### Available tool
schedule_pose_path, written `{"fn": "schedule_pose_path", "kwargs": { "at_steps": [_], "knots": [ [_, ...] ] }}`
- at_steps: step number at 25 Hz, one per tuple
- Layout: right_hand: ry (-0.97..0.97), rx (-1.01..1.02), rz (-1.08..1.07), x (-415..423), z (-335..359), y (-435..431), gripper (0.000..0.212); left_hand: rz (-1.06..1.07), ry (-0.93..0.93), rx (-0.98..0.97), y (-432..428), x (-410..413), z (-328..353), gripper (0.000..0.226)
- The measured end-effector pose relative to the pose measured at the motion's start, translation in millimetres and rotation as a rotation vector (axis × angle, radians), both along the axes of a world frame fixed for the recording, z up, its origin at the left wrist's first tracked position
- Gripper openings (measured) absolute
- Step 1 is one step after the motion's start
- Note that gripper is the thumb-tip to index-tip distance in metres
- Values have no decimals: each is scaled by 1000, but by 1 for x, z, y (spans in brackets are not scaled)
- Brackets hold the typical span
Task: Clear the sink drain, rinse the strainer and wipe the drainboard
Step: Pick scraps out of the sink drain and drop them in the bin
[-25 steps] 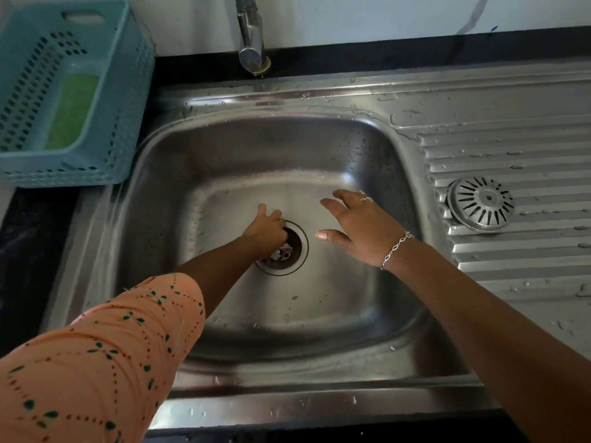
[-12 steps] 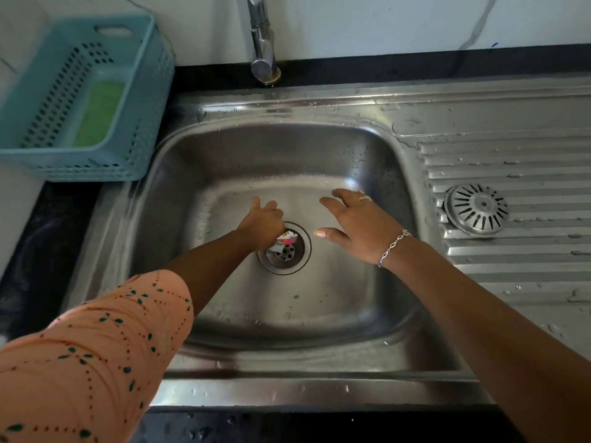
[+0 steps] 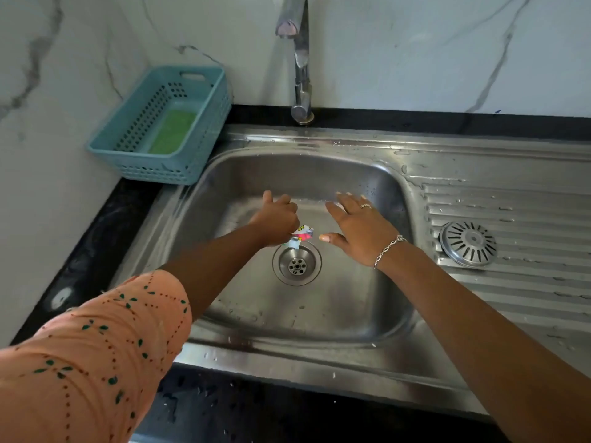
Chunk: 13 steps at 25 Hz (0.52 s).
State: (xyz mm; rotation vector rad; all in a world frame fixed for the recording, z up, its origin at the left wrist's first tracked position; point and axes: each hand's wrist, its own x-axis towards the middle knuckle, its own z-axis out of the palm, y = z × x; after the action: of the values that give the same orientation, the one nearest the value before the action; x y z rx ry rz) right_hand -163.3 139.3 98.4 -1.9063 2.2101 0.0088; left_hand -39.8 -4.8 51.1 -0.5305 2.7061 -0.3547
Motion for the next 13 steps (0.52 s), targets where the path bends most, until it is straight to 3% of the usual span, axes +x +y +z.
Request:
{"fn": "schedule_pose_path", "kwargs": {
  "at_steps": [13],
  "knots": [
    [43, -89, 103, 21, 23, 9, 84, 273, 184, -23, 45, 49, 65, 16]
  ]
}}
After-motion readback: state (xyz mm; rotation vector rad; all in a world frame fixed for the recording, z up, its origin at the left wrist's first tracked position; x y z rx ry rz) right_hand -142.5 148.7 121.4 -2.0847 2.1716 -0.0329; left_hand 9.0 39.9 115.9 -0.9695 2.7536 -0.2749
